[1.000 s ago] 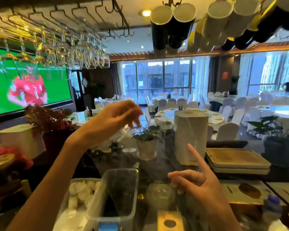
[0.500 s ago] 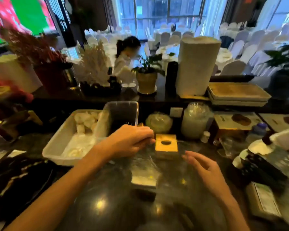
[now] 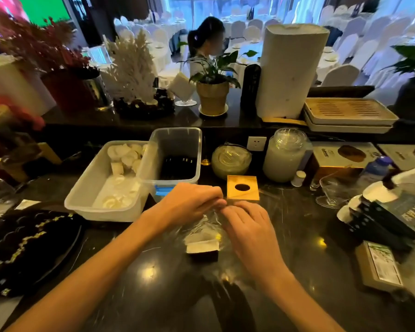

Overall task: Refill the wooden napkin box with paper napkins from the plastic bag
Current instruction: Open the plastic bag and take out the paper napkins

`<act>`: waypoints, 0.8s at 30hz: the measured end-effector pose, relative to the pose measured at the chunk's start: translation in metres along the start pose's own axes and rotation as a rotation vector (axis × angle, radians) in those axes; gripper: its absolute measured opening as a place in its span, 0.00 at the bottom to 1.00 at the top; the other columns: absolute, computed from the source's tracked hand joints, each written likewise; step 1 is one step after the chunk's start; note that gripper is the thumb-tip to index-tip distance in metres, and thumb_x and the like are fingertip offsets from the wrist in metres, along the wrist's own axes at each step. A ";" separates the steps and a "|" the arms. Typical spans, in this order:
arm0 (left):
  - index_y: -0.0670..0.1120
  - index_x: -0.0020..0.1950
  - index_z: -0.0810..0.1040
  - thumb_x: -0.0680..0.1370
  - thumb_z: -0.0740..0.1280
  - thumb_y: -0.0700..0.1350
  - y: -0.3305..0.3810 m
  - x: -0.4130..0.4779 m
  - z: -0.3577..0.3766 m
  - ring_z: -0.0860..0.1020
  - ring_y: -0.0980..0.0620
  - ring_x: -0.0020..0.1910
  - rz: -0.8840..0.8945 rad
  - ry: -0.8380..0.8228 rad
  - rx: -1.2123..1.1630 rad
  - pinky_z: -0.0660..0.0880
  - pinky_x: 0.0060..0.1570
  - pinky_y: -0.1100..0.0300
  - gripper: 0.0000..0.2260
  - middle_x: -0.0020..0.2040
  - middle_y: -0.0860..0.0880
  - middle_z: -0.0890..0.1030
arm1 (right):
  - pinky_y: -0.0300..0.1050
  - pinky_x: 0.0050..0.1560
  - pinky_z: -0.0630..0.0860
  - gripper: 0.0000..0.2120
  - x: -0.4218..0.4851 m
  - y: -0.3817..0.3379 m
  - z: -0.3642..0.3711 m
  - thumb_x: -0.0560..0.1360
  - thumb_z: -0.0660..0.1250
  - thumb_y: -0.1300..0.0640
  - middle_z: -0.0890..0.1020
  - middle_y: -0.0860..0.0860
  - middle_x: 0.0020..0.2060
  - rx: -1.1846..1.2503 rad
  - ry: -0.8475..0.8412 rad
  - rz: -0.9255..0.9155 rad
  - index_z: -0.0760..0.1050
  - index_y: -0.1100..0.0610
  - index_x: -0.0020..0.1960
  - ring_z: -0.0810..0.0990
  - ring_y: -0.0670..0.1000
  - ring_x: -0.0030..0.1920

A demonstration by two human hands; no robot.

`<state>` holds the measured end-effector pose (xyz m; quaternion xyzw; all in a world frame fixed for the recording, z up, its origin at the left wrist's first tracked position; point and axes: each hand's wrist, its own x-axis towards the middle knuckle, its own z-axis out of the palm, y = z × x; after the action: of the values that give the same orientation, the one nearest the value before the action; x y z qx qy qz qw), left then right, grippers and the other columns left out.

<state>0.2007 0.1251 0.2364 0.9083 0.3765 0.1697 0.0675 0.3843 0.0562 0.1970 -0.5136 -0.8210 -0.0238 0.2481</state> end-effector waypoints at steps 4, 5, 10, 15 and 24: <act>0.50 0.51 0.75 0.80 0.56 0.57 -0.002 0.005 -0.009 0.77 0.58 0.38 -0.029 -0.024 -0.007 0.72 0.38 0.63 0.14 0.41 0.55 0.79 | 0.45 0.47 0.77 0.20 0.017 0.005 -0.001 0.59 0.82 0.56 0.84 0.47 0.40 -0.150 -0.195 -0.114 0.81 0.53 0.49 0.82 0.52 0.45; 0.50 0.51 0.75 0.80 0.55 0.57 -0.003 0.007 -0.010 0.77 0.56 0.38 -0.037 -0.031 0.046 0.71 0.38 0.62 0.14 0.41 0.55 0.78 | 0.44 0.43 0.78 0.19 0.018 0.006 -0.004 0.58 0.83 0.56 0.84 0.47 0.38 -0.159 -0.247 -0.163 0.82 0.52 0.46 0.82 0.51 0.42; 0.46 0.53 0.73 0.82 0.54 0.54 -0.005 0.009 -0.013 0.79 0.50 0.35 0.000 -0.039 0.343 0.76 0.33 0.56 0.14 0.42 0.49 0.80 | 0.41 0.41 0.81 0.19 -0.003 0.011 -0.026 0.62 0.80 0.57 0.83 0.45 0.45 -0.040 -0.494 -0.353 0.81 0.48 0.51 0.82 0.46 0.43; 0.44 0.54 0.74 0.82 0.59 0.49 0.008 -0.008 -0.008 0.80 0.49 0.32 0.021 -0.019 0.358 0.77 0.30 0.56 0.09 0.41 0.47 0.81 | 0.42 0.48 0.79 0.13 -0.025 0.007 -0.048 0.70 0.74 0.57 0.81 0.45 0.53 -0.019 -0.680 -0.370 0.81 0.47 0.53 0.80 0.47 0.51; 0.44 0.47 0.77 0.82 0.55 0.51 0.053 -0.037 0.011 0.75 0.50 0.25 -0.050 0.052 0.265 0.74 0.21 0.54 0.15 0.33 0.49 0.78 | 0.43 0.65 0.71 0.22 -0.042 -0.003 -0.049 0.78 0.61 0.61 0.75 0.45 0.67 0.332 -0.902 0.003 0.69 0.45 0.69 0.72 0.48 0.67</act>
<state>0.2149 0.0617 0.2295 0.8950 0.4195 0.1402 -0.0585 0.4149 0.0053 0.2219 -0.4274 -0.8387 0.3332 -0.0538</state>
